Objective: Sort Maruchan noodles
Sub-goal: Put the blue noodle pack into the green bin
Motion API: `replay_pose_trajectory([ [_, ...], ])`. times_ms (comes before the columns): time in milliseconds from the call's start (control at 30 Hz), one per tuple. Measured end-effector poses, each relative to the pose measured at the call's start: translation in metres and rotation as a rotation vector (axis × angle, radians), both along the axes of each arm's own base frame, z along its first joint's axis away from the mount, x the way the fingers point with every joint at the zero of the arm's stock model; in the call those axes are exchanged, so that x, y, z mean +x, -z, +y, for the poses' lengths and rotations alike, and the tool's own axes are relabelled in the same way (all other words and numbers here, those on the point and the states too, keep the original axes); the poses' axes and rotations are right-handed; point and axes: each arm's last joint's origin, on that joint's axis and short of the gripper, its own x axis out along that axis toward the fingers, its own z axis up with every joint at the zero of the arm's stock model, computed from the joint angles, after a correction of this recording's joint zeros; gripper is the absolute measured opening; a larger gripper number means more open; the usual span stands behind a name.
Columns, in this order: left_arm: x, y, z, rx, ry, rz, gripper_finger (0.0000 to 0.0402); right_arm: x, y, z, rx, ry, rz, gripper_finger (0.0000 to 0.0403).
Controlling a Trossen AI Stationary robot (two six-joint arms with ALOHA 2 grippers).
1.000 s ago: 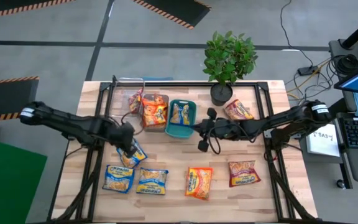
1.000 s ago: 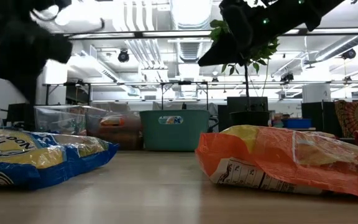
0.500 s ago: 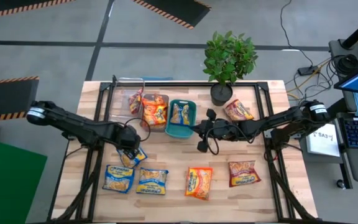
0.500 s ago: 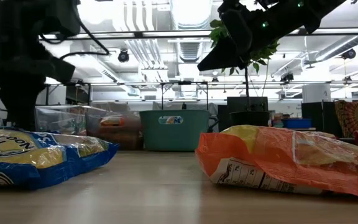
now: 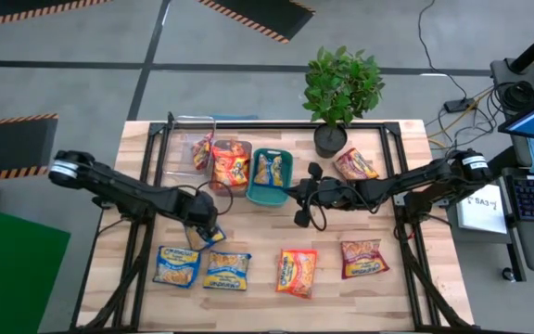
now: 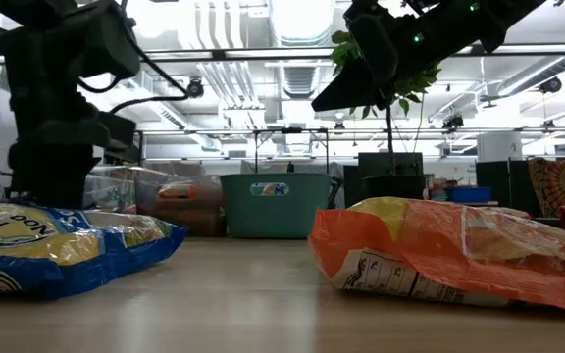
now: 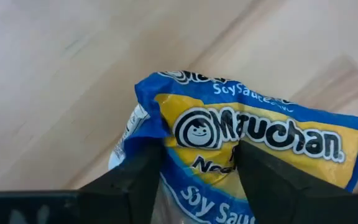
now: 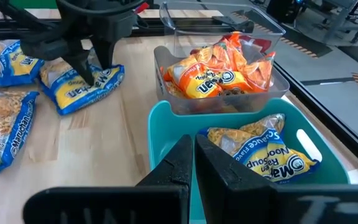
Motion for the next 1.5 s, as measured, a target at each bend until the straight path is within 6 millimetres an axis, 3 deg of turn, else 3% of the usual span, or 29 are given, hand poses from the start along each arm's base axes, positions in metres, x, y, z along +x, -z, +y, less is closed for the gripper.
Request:
replay_pose_trajectory([
  [400,0.031,-0.003,-0.011,0.103,0.22,-0.059,0.0011,0.001,-0.002,0.0,0.002,0.0,-0.023,0.0009],
  [700,0.041,-0.024,-0.033,0.398,0.514,-0.186,0.0001,0.007,-0.018,0.001,0.028,0.009,-0.068,0.0009],
  [967,0.044,-0.039,-0.048,0.68,0.618,-0.231,0.0,0.015,-0.041,0.002,0.198,0.039,-0.075,0.0016],
  [1167,0.047,-0.047,-0.054,0.747,0.614,-0.264,0.0,0.03,-0.044,0.009,0.322,-0.034,0.004,0.0082],
  [1500,0.062,-0.076,-0.059,0.811,0.53,-0.374,0.0,0.083,-0.02,0.023,0.258,-0.091,0.092,0.0215],
])
